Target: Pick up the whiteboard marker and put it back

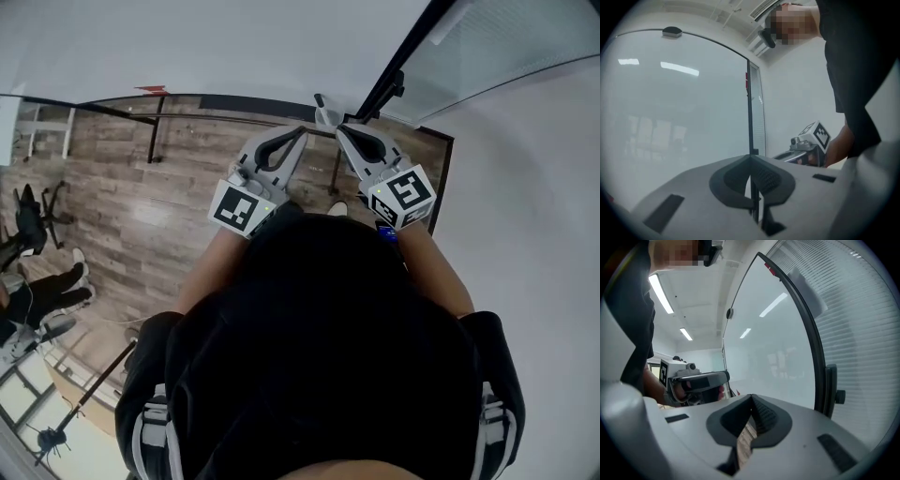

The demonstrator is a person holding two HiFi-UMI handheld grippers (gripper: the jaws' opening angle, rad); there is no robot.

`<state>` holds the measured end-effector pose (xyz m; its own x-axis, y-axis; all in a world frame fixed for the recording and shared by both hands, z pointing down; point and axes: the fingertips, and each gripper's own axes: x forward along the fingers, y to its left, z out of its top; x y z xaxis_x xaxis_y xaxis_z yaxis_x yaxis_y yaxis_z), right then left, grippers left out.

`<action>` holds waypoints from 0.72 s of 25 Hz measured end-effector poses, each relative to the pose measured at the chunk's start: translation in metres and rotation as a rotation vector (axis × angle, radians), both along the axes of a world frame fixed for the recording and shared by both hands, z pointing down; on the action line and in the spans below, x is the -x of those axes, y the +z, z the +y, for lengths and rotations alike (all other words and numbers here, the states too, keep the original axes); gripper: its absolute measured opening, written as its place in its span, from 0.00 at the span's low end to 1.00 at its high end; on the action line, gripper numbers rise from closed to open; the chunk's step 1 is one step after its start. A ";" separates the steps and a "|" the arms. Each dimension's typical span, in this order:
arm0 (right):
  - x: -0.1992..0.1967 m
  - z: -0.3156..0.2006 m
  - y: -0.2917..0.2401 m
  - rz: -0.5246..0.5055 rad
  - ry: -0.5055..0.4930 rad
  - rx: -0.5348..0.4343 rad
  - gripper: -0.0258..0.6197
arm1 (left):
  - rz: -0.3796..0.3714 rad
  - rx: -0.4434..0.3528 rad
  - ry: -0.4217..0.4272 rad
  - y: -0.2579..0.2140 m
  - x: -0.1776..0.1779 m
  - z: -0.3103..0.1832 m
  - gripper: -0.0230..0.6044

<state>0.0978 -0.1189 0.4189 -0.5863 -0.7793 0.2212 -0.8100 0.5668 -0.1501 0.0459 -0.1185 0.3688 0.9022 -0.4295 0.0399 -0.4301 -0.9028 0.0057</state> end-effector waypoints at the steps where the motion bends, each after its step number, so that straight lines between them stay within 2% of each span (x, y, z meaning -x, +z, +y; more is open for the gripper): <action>1: 0.000 -0.004 0.005 0.005 0.019 0.010 0.03 | 0.006 0.001 0.021 0.002 0.000 -0.006 0.04; 9: 0.005 -0.043 0.051 0.054 0.164 0.125 0.03 | 0.020 0.039 0.161 0.030 0.007 -0.052 0.04; 18: -0.001 -0.076 0.101 0.150 0.290 0.227 0.03 | 0.018 0.055 0.286 0.053 0.008 -0.078 0.04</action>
<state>0.0983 -0.1947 0.5201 -0.2969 -0.8293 0.4734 -0.9542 0.2773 -0.1127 0.0380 -0.1961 0.4214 0.9871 -0.1554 0.0390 -0.1577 -0.9855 0.0634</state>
